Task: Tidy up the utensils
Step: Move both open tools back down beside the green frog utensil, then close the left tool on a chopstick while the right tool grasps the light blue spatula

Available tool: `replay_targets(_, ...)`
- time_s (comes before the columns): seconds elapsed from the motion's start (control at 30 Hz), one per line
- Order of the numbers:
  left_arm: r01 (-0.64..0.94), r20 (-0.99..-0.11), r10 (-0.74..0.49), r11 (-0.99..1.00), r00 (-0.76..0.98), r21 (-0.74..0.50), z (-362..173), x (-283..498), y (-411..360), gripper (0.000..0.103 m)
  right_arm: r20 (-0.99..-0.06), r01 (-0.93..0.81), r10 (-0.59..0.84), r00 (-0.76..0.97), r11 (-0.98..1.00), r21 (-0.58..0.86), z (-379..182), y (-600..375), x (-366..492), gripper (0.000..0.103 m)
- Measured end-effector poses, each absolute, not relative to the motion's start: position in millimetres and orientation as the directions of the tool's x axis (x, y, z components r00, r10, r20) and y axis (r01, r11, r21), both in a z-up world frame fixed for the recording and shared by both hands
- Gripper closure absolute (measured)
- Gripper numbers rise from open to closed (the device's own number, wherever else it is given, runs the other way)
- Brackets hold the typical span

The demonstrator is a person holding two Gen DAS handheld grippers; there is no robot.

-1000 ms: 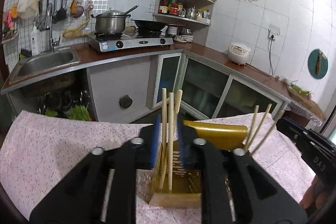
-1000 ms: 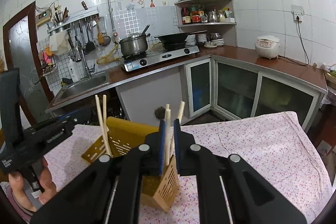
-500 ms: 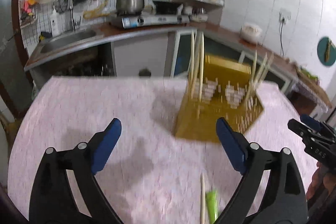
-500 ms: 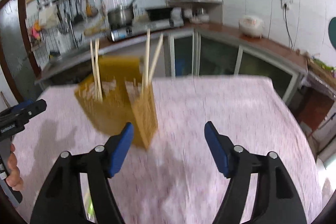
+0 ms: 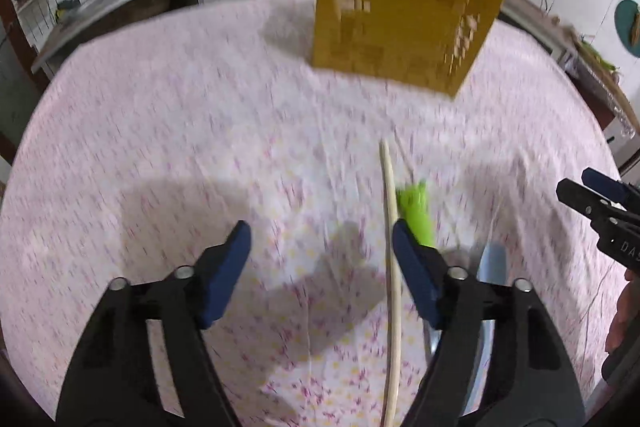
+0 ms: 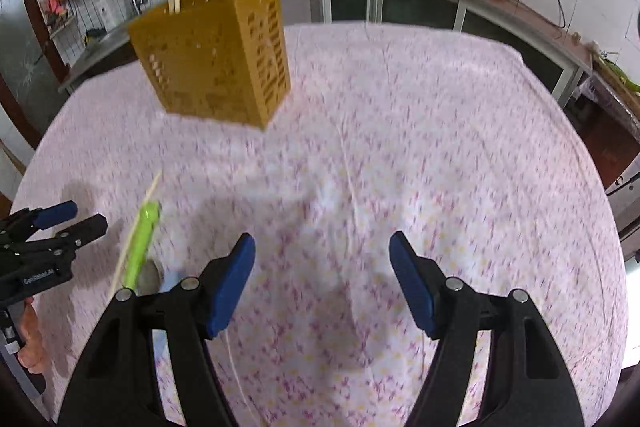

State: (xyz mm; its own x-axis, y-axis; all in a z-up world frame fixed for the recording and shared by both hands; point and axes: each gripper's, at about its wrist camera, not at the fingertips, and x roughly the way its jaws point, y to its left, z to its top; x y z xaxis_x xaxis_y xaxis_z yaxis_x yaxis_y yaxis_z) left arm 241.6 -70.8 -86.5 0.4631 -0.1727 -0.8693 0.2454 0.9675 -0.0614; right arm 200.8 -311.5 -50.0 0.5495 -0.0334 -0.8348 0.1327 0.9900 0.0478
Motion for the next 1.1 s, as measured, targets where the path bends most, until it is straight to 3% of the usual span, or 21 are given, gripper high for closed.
replay_targets(0.27,0.243,-0.888,-0.218,0.962,0.406,-0.125,-98,232,-70,0.044,-0.866,0.132,0.005,0.500,0.988,0.082,-64,-309,193,0.035)
replay_targets(0.37,0.267,-0.892,-0.208,0.958,0.400,-0.103,-97,229,-79,0.046,-0.870,0.136,0.032,0.492,0.984,0.113,-66,-310,190,0.035)
replay_targets(0.43,0.274,-0.904,-0.194,0.957,0.382,-0.090,-102,229,-87,0.053,-0.874,0.132,0.042,0.485,0.984,0.120,-68,-307,188,0.035)
replay_targets(0.6,0.276,-0.901,-0.153,0.960,0.406,-0.039,-104,232,-98,0.053,-0.883,0.116,0.044,0.467,0.987,0.111,-71,-298,186,0.035)
replay_targets(0.83,0.285,-0.897,-0.118,0.958,0.425,0.009,-100,240,-99,0.079,-0.887,0.089,0.087,0.454,0.986,0.143,-70,-281,184,0.036)
replay_targets(1.1,0.296,-0.899,-0.137,0.955,0.415,-0.009,-89,247,-79,0.100,-0.891,0.070,0.167,0.421,0.974,0.215,-74,-265,189,0.049)
